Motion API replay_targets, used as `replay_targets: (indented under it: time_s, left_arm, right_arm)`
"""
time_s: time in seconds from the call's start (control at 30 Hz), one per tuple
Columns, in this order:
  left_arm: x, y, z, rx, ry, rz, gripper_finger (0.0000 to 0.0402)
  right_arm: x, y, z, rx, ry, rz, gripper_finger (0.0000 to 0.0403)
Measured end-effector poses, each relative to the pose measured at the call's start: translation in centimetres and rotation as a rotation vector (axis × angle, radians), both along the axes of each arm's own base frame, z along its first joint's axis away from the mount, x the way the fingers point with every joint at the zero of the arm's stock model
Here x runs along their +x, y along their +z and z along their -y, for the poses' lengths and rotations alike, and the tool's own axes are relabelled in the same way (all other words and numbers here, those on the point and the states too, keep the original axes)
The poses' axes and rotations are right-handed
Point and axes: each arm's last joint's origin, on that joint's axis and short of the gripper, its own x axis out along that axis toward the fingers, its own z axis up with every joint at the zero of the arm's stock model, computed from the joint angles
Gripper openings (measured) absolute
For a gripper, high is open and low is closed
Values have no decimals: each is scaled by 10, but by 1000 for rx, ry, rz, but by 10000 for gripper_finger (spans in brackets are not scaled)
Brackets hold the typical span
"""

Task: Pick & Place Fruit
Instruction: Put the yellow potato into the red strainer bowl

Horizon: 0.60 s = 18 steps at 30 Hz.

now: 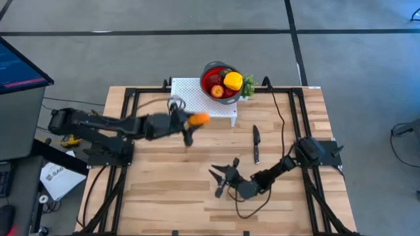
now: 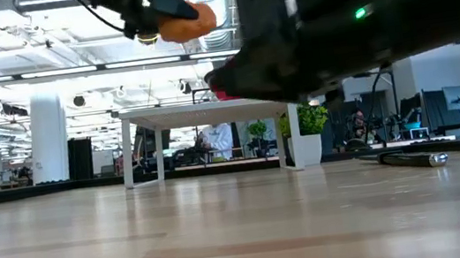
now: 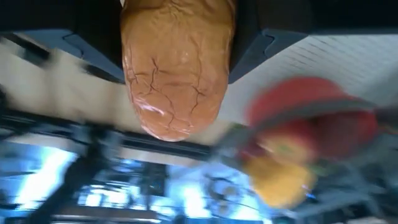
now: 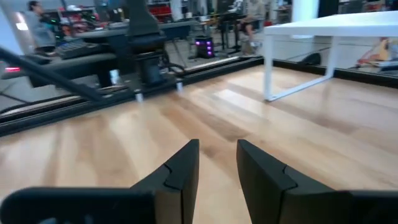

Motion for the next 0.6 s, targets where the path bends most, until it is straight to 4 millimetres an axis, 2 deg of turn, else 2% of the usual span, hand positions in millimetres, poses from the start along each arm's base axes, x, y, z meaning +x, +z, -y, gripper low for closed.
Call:
replay_targets:
  time_s: [0.23,0.37,0.47,0.6]
  left_arm:
    - [4,28,-72,66,246,65,217]
    - [7,36,-110,69,302,236,217]
    - [13,31,-133,36,303,353,218]
    - [22,13,-157,4,325,422,218]
  right_arm:
    - [12,-1,26,-1,-69,-12,102]
    - [19,-1,43,15,-117,0,102]
    - [24,0,56,17,-154,4,102]
    - [30,-1,71,21,-169,1,102]
